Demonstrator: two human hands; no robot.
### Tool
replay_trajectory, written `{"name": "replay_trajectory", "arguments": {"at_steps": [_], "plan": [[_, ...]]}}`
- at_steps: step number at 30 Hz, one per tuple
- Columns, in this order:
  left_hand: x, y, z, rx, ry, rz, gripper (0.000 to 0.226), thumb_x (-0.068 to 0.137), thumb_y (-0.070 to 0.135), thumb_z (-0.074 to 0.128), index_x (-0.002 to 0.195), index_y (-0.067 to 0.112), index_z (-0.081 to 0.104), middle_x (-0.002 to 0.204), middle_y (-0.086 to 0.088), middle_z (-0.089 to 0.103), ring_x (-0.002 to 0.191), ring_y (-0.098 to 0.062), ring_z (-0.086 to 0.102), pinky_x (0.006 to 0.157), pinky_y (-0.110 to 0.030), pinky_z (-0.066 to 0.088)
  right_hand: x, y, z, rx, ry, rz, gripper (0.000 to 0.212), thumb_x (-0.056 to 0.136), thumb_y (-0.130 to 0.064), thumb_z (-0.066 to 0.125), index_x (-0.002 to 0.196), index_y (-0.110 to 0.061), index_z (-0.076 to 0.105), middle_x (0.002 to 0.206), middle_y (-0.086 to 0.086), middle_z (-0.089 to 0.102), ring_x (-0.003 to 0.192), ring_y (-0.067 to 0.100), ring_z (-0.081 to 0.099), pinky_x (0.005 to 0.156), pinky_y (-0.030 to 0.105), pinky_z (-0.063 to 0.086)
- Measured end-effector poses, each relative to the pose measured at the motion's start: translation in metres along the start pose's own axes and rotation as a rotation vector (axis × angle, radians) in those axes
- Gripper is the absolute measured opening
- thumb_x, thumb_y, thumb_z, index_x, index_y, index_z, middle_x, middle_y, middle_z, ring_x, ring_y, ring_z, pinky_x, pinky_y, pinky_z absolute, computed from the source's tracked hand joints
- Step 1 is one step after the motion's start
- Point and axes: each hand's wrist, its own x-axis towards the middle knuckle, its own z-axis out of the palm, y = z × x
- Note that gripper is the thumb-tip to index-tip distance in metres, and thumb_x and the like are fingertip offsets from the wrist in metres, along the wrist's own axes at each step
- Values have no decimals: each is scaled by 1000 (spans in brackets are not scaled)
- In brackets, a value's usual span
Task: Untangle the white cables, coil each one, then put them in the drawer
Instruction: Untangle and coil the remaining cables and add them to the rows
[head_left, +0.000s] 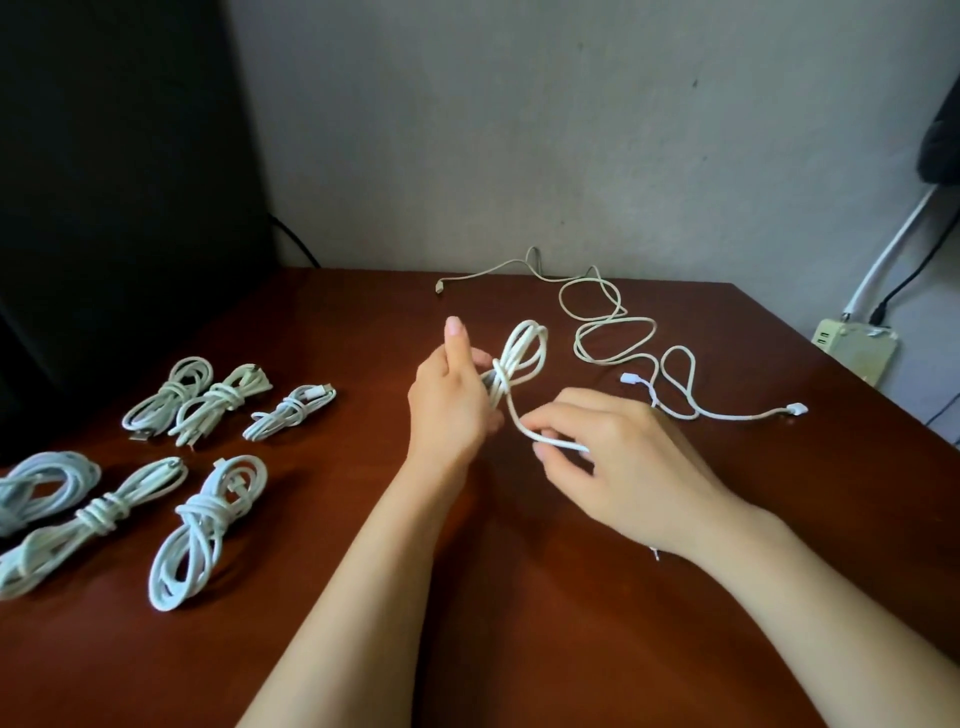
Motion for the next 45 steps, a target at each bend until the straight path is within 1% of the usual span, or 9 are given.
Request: {"name": "replay_trajectory", "arguments": {"at_steps": [3,8,11,21,24,28,34,39,45], "plan": [[-2,4,-1,-101,-106,-118,70,103,48,14,71,4,58,36,3,42,30,-7,34,34,-15,26,0,-5,0,-105,-9,-98,27,87,-29,47,96,-16,69,81,-6,60,60,20,59,51,36,52],[-4,8,-1,-162,-284,-207,77,103,50,11,88,-5,63,38,3,47,35,-9,34,42,-21,26,1,-1,-6,-149,96,-179,29,87,-32,48,85,-12,70,73,0,59,53,25,56,48,37,51],[-9,14,2,-113,-332,-210,79,100,56,11,76,4,65,42,2,51,37,-9,39,46,-23,29,1,-1,-10,-133,137,-222,26,88,-29,53,85,-11,71,71,1,59,54,21,57,47,36,50],[-27,17,13,374,-476,98,81,81,73,3,42,18,48,47,1,46,52,-10,42,60,-33,33,3,14,-22,-175,254,-194,21,85,-29,57,80,-14,70,72,0,61,55,19,55,47,31,45],[-29,15,12,439,-523,148,82,68,76,3,57,18,59,60,5,57,62,-8,49,65,-27,36,3,19,-27,-138,278,-155,23,81,-35,61,75,-15,70,67,-2,60,55,14,51,51,26,39],[-29,12,9,502,-577,175,103,66,78,0,102,14,71,101,-8,68,92,-16,58,82,-30,39,4,25,-31,48,280,-85,23,76,-36,65,73,-14,70,66,-3,61,57,12,53,54,31,42],[-27,10,10,415,-606,213,105,74,86,-2,75,1,60,66,-4,53,61,-13,40,63,-33,36,6,28,-32,306,307,83,16,65,-24,82,73,-13,73,65,-9,66,59,4,57,59,12,42],[-24,10,13,210,-521,195,81,82,78,8,90,22,66,57,8,56,53,-6,45,56,-26,38,6,32,-29,580,280,299,14,62,-28,78,69,-18,71,67,-1,69,58,6,61,57,16,47],[-24,17,9,-136,-517,132,28,100,31,46,93,5,55,52,6,39,42,-7,29,38,-16,23,10,35,-19,837,246,515,17,81,5,65,79,-11,70,62,-1,66,55,6,58,55,13,46]]}}
